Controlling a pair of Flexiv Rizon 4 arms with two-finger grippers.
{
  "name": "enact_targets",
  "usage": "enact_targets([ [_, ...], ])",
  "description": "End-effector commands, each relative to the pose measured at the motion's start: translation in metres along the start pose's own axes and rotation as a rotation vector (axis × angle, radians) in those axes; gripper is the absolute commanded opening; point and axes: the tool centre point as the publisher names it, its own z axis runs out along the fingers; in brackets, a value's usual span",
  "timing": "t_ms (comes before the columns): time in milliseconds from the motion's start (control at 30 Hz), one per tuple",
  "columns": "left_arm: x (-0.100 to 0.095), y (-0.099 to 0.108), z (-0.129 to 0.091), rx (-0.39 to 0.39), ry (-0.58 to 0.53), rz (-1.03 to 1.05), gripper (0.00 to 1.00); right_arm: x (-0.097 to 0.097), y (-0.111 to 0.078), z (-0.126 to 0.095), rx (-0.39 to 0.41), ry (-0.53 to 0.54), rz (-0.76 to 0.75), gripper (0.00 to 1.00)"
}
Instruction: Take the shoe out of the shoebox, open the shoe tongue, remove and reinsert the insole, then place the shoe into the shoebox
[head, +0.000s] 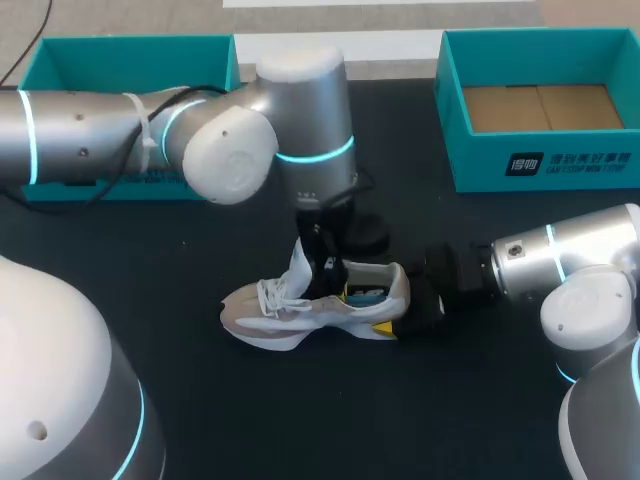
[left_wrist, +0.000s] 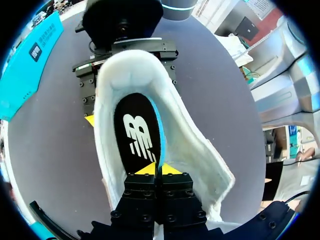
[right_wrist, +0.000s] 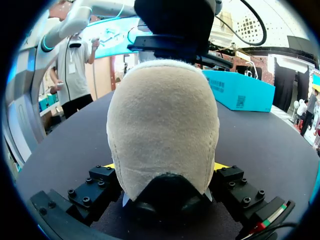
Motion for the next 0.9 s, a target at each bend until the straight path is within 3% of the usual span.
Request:
enact_targets([
  [33, 0.004, 0.011, -0.018, 0.021, 0.028, 0.003, 0.00, 0.001, -0.002, 0.001, 0.002, -0.002, -0.001, 0.00],
  [300, 0.015, 0.020, -0.035, 0.072, 0.057, 0.008, 0.00, 0.001, -0.002, 0.001, 0.002, -0.002, -0.001, 0.00],
  [667, 0.032, 0.024, -0.065, 0.158, 0.016, 0.029, 0.00, 0.001, -0.002, 0.001, 0.002, -0.002, -0.001, 0.00],
  [900, 0.035, 0.010, -0.071, 0.210, 0.014, 0.056, 0.00, 0.001, -0.002, 0.001, 0.002, -0.002, -0.001, 0.00],
])
